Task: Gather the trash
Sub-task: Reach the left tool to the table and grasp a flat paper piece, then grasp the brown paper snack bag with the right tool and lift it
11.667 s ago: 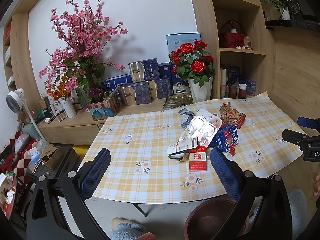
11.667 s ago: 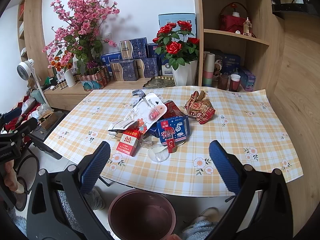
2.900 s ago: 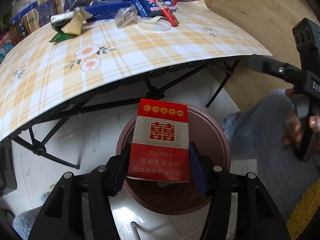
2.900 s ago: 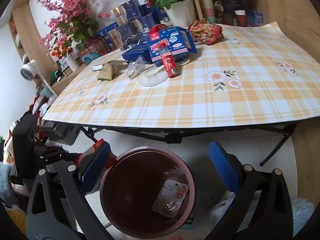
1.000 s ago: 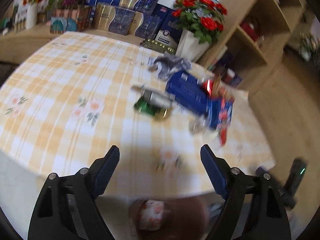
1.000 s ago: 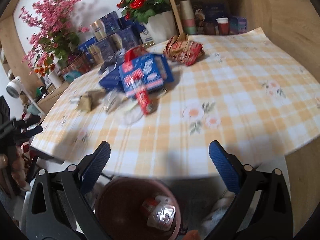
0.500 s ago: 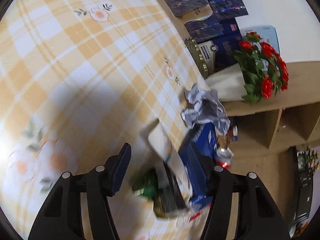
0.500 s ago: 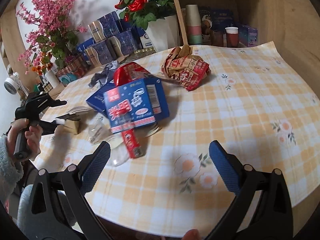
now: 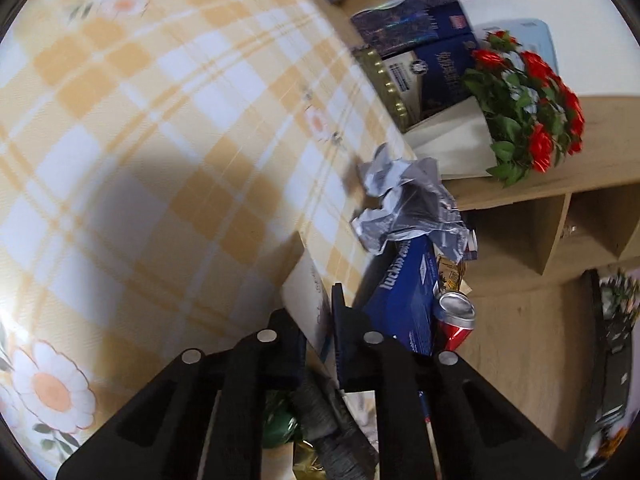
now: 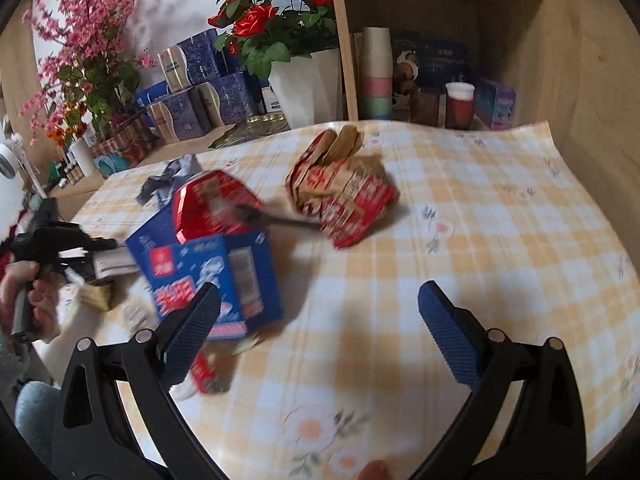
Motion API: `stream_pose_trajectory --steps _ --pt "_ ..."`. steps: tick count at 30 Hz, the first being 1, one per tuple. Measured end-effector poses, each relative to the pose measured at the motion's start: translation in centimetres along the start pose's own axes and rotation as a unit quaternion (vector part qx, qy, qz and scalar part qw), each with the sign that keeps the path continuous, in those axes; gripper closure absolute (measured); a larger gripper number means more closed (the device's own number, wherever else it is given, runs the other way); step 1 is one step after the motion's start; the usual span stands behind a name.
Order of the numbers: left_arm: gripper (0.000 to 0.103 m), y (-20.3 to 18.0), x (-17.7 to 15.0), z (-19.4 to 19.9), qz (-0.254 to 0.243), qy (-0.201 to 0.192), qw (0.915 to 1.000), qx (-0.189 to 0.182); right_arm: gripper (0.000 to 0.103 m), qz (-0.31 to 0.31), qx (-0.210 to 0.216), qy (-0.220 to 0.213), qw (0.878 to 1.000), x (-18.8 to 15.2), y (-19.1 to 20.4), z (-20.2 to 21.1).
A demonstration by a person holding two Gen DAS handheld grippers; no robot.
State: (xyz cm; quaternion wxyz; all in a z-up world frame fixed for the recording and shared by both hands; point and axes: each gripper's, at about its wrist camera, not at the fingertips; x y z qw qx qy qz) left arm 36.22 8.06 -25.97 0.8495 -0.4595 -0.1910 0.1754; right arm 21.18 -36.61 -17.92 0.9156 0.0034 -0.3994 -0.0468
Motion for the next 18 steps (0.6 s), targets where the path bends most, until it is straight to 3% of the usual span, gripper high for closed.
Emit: stream_pose_trajectory --steps 5,10,16,18 --pt "0.094 -3.4 0.9 2.3 -0.063 -0.042 0.997 -0.017 0.006 0.049 -0.048 -0.018 0.997 3.4 -0.2 -2.5" --pt "0.094 -7.6 1.4 5.3 -0.141 -0.09 0.9859 -0.009 0.006 0.101 -0.076 0.003 0.992 6.8 0.8 -7.2" --pt "0.094 -10.2 0.1 7.5 -0.209 -0.12 0.9703 0.018 0.006 0.113 -0.064 0.041 0.991 10.4 3.0 -12.1" --pt "0.094 -10.2 -0.1 7.7 -0.217 -0.119 0.9686 0.025 0.006 0.111 -0.061 0.054 0.99 11.5 3.7 -13.7"
Point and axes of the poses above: each gripper's, at about its wrist camera, not at the fingertips, and z roughly against the way its jaws point, y to its left, x to its top, and after that the axes turned 7 degrees about -x, right-handed
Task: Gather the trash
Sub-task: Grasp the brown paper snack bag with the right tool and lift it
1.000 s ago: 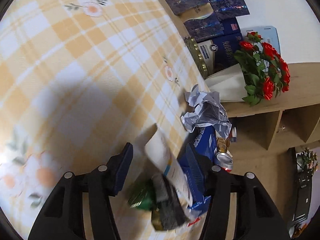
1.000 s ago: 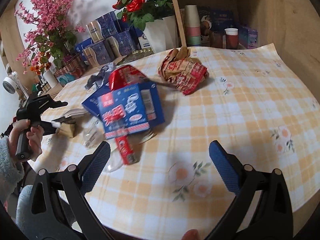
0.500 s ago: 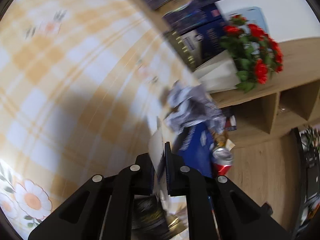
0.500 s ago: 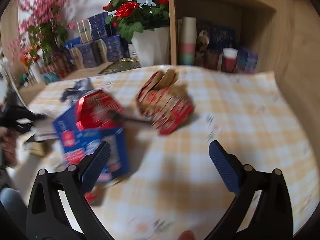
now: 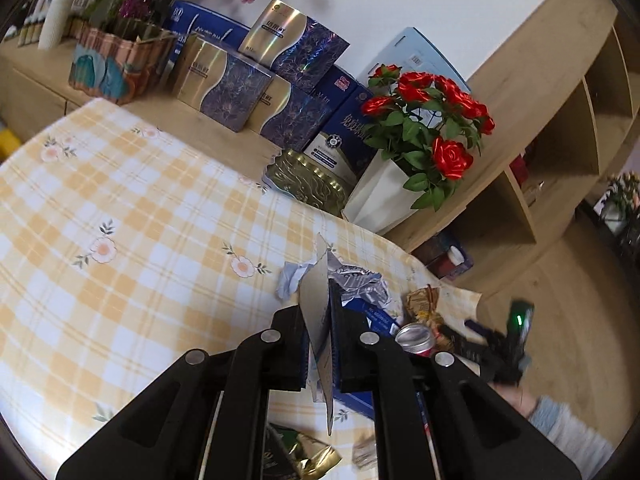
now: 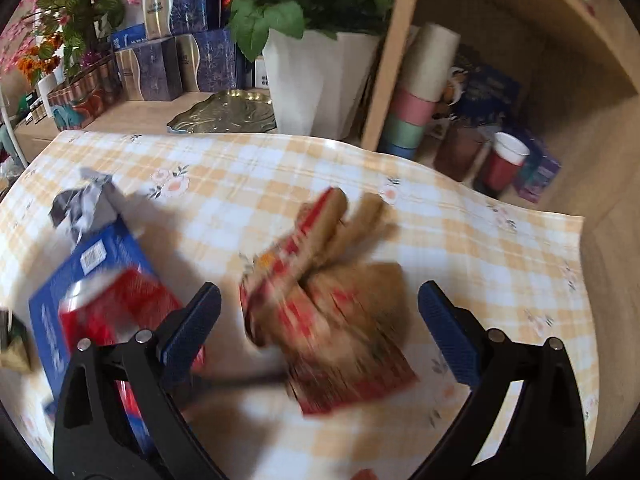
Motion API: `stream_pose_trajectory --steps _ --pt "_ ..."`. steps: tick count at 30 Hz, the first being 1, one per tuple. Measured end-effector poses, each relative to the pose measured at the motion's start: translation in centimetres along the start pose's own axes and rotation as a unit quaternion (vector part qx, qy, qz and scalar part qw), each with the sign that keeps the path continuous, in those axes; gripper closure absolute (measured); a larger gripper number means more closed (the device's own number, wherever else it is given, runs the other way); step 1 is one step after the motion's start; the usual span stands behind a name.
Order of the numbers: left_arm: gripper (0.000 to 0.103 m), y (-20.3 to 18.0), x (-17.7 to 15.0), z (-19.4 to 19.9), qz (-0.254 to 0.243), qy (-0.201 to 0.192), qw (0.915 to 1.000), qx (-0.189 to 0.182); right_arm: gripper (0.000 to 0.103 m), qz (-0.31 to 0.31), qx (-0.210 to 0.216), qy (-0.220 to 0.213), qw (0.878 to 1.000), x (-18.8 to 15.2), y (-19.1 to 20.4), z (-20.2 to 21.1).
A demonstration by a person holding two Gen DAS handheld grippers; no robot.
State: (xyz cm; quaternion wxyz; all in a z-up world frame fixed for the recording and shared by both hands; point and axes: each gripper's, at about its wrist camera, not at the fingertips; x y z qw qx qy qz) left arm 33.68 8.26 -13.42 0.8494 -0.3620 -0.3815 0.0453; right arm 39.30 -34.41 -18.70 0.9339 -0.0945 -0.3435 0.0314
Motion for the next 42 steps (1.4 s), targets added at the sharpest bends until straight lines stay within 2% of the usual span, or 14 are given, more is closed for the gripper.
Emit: stream_pose_trajectory --steps 8,11,12,13,15,16,22,31,42 --pt "0.094 0.8 -0.4 0.2 -0.016 0.012 0.9997 0.013 0.006 -0.013 -0.024 0.089 0.996 2.2 1.2 -6.3" --pt "0.094 0.8 -0.6 0.3 -0.027 0.015 0.9994 0.018 0.005 0.007 -0.045 0.105 0.993 2.4 1.8 -7.3" --pt "0.094 0.7 -0.7 0.3 -0.029 0.015 0.9993 0.018 0.008 0.013 -0.047 0.107 0.993 2.4 1.9 -7.3" --pt "0.094 0.6 -0.8 0.5 -0.032 0.014 0.9992 0.018 0.016 0.016 -0.047 0.103 0.993 2.5 1.9 -7.0" --pt "0.094 0.4 -0.8 0.7 -0.036 0.012 0.9992 0.016 0.047 0.016 -0.031 0.09 0.995 2.8 1.6 -6.1" --pt "0.094 0.2 -0.9 0.7 -0.037 0.011 0.9991 0.015 0.05 0.014 -0.035 0.089 0.995 2.8 1.4 -5.7" --pt "0.094 -1.7 -1.2 1.8 -0.053 0.004 0.9986 0.007 0.054 -0.013 -0.042 0.013 0.999 2.3 -1.7 -0.3" --pt "0.094 -6.2 -3.3 4.6 -0.085 0.006 0.9963 -0.011 0.054 -0.023 -0.048 -0.059 0.997 -0.6 -4.0 8.7" --pt "0.094 -10.2 -7.6 8.6 -0.116 0.027 0.9928 -0.011 0.054 -0.018 -0.003 -0.116 0.993 -5.2 -3.4 20.1"
Point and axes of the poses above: each gripper's, at about its wrist camera, not at the fingertips, and z roughly against the way its jaws point, y to its left, x to its top, and after that the axes turned 7 degrees about -x, right-handed
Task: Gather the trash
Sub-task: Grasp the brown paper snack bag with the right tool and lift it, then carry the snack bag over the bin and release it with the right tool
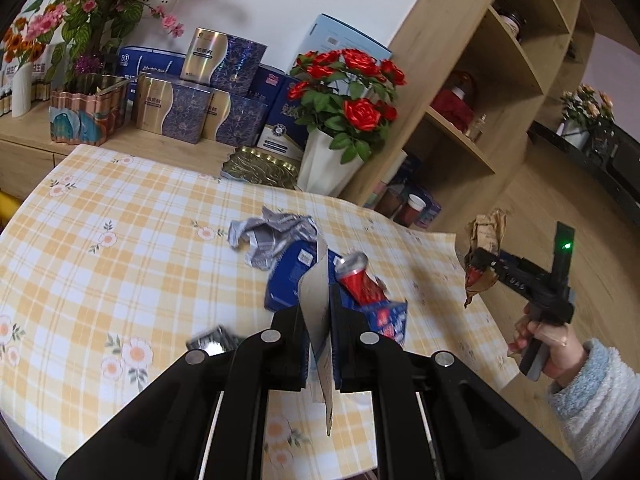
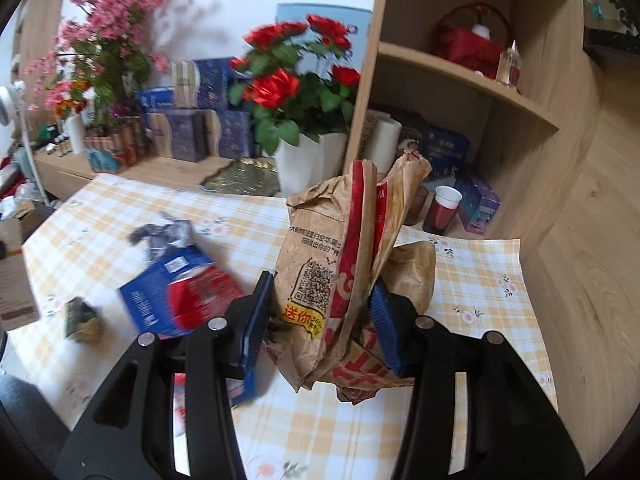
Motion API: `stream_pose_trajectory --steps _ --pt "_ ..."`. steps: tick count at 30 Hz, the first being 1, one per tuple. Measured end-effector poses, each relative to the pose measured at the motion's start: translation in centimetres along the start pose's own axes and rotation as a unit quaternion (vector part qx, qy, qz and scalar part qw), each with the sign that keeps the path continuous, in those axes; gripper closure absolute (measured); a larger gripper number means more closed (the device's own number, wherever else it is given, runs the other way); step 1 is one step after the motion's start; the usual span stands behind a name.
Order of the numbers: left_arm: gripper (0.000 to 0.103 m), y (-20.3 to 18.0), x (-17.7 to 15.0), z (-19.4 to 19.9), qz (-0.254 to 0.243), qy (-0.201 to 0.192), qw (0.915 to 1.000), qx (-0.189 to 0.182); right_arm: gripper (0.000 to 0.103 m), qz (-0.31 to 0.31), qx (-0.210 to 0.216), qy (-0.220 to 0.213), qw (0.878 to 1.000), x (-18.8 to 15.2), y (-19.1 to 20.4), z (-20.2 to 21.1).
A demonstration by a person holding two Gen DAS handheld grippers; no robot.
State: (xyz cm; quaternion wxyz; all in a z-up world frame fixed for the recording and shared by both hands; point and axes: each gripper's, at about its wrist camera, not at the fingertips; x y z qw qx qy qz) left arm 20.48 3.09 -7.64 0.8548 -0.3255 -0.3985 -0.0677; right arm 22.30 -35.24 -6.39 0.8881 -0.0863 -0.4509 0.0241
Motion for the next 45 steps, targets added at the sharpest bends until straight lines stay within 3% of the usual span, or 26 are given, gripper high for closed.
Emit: stream_pose_trajectory --steps 13,22,34,45 --pt "0.094 -3.3 -6.1 5.9 -0.025 0.012 0.9996 0.002 0.054 0.007 0.083 -0.044 0.996 -4.2 3.5 11.7" --pt "0.094 -4.3 -10.0 8.8 -0.029 0.021 0.9993 0.005 0.054 -0.002 0.136 -0.031 0.99 -9.0 6.6 16.6" --pt "0.094 -3.2 -14.1 11.0 -0.033 0.044 0.9979 0.033 0.054 0.027 0.215 0.065 0.974 -16.9 13.0 16.9" --pt "0.094 -1.7 -16.6 10.1 -0.021 0.074 0.9961 0.044 0.053 0.021 0.254 0.179 0.95 -23.7 17.8 12.5"
Point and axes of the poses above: each gripper's, at about its wrist camera, not at the fingertips, and z roughly against the way its jaws point, y to its left, x to its top, and after that the axes turned 7 degrees about -x, right-handed
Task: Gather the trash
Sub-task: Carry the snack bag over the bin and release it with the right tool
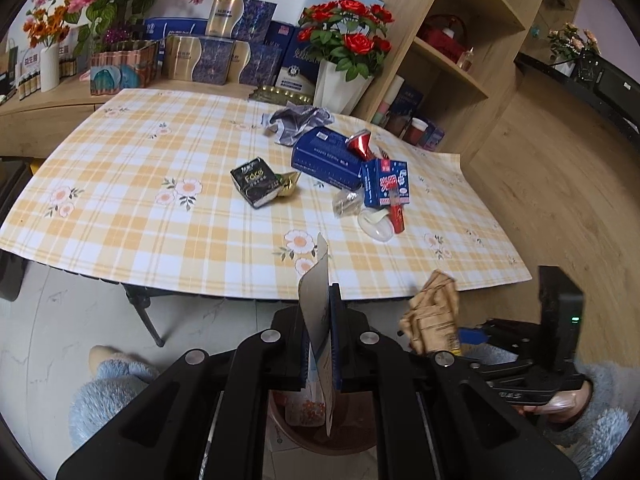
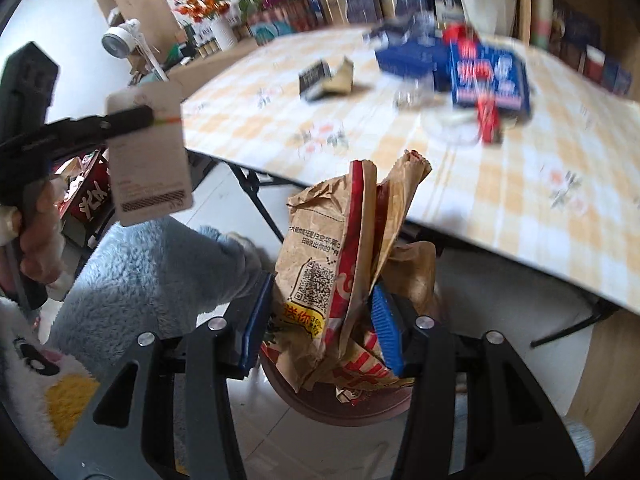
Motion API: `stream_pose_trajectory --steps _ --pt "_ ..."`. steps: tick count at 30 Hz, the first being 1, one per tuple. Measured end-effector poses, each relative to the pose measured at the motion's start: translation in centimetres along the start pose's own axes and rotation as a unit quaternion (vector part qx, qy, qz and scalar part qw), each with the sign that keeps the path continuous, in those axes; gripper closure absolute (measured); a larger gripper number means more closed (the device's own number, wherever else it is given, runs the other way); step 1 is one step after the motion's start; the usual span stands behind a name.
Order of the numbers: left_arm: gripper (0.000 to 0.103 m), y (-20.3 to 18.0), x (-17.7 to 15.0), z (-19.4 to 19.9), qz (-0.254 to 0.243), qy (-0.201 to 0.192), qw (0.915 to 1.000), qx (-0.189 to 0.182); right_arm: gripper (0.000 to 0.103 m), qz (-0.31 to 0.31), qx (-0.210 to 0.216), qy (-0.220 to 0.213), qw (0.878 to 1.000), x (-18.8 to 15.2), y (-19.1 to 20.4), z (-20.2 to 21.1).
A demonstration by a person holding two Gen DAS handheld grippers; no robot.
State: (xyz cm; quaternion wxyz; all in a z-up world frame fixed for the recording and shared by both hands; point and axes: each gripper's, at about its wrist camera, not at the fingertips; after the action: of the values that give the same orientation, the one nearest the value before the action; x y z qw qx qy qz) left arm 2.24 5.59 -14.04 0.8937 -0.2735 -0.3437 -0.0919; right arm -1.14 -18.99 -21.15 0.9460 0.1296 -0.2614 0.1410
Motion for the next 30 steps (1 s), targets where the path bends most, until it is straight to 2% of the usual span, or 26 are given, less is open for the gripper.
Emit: stream_pose_trajectory --steps 8,12,16,21,27,30 --pt "0.094 -0.2 -0.8 -1.0 -0.006 0.017 0.9998 0.001 0.047 -0.044 0.005 0.069 0.997 -0.6 -1.6 -4.9" --pt "0.094 -0.5 -1.3 -1.8 -0.019 0.031 0.9993 0.007 0.028 -0.053 0.004 0.077 0.996 -0.9 -2.1 -5.6" --pt "0.094 -0.6 -1.9 -2.9 -0.03 0.049 0.9983 0.005 0.017 -0.053 0.001 0.055 0.997 -0.6 -3.0 -4.6" --pt "0.094 -1.0 -2.8 -4.5 -0.045 0.071 0.9965 -0.002 0.007 -0.027 -0.023 0.006 0.999 -0.4 -4.5 -2.2" --pt "0.094 -2.5 -4.5 -7.7 -0.078 0.112 0.9905 -0.013 0.006 0.012 -0.08 -0.058 0.995 -0.8 -5.6 0.7" --pt "0.094 -3.3 -5.4 -9.4 -0.103 0.13 0.9861 -0.003 0.006 0.011 -0.098 -0.087 0.991 -1.1 -5.9 1.6"
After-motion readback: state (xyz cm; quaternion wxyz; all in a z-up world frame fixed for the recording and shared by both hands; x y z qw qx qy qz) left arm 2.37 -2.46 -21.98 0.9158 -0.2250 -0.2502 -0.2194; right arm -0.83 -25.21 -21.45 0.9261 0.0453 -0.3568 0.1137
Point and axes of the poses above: each gripper's, at about its wrist camera, not at the fingertips, and z roughly against the way its jaws point, y to its left, x to its top, and after that the axes turned 7 degrees about -x, right-handed
